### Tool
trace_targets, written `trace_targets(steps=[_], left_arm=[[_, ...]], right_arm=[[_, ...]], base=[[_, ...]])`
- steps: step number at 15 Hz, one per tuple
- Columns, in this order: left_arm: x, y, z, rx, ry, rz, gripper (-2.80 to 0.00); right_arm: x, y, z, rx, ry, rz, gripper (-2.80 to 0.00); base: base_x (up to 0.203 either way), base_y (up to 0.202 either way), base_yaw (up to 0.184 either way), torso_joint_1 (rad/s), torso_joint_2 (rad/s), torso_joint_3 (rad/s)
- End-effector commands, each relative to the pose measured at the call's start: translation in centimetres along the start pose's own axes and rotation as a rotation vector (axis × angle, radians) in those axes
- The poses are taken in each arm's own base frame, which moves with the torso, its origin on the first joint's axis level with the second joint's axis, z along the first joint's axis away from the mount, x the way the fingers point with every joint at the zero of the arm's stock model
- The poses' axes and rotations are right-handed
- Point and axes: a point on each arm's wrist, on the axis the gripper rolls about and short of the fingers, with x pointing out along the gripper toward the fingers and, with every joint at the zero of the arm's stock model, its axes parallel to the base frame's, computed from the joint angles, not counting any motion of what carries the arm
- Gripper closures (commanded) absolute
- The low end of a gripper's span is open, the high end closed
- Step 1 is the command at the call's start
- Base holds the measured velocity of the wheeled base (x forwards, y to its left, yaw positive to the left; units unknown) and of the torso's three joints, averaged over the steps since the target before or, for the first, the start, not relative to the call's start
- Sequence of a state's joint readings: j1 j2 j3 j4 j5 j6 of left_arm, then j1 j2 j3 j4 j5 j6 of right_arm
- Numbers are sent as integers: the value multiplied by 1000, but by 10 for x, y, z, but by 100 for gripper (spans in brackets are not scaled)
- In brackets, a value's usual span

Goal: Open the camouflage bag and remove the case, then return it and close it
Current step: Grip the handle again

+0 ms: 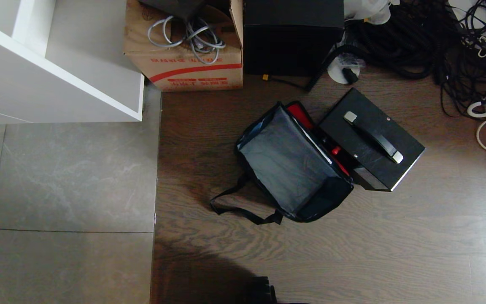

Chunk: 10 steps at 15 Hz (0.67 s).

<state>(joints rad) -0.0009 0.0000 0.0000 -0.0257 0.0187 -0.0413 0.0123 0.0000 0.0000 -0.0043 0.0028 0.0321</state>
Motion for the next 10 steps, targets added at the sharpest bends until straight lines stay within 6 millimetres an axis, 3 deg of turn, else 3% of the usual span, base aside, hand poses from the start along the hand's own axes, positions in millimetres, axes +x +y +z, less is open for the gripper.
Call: trace_targets(steps=[1, 10], left_arm=[[1, 0, -3, -1, 9, 1, 0], [1, 0, -2, -1, 9, 0, 0]], right_arm=[[0, 0, 0, 0, 1, 0, 0], [0, 0, 0, 0, 1, -1, 0]], base=[[0, 0, 0, 0, 0, 0], [0, 0, 0, 0, 0, 0]])
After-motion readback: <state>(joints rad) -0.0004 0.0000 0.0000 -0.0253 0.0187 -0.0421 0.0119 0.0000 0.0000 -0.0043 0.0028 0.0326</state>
